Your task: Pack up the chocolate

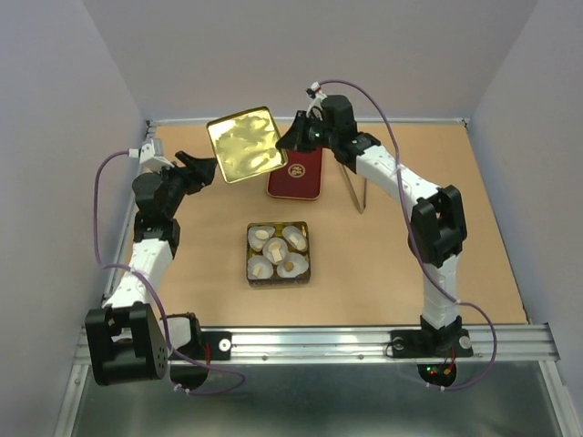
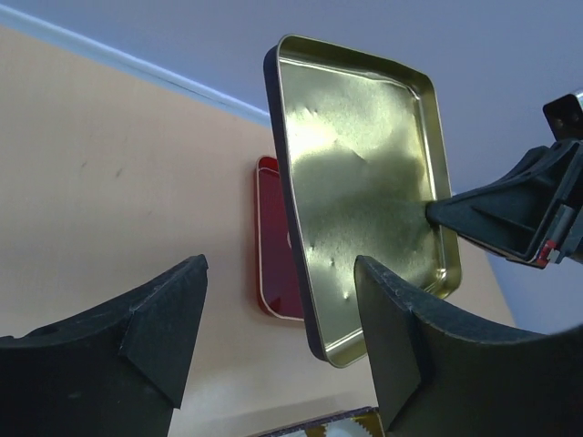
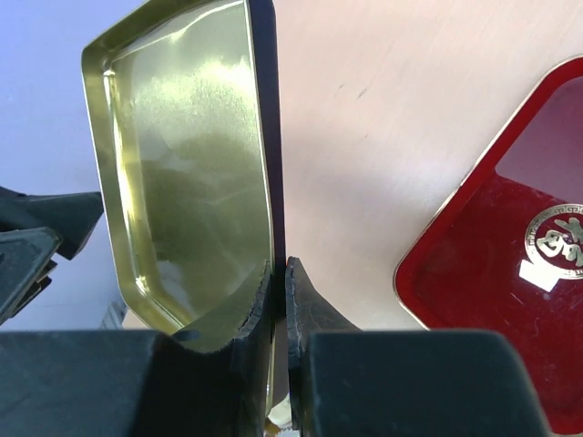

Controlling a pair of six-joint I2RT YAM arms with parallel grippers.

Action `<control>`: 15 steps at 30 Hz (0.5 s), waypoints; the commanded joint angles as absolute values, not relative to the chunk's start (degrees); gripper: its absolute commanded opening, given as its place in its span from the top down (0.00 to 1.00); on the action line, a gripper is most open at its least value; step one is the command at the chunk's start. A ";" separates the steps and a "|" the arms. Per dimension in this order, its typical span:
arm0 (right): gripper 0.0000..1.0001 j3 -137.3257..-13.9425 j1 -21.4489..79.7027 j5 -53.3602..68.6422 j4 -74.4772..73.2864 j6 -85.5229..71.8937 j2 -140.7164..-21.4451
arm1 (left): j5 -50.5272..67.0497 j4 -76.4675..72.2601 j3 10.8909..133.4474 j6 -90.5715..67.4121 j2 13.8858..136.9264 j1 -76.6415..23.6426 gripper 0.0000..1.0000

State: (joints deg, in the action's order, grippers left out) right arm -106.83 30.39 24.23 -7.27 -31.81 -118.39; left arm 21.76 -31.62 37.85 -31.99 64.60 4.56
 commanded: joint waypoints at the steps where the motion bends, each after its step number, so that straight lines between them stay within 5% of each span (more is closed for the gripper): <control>1: 1.00 -104.86 30.06 27.07 -3.43 -33.22 -116.02 | 25.83 -38.57 36.74 -35.06 63.98 4.75 0.23; 15: 1.00 -97.12 30.15 30.59 4.39 -37.35 -110.84 | 28.48 -46.05 33.49 -39.38 64.78 4.22 0.23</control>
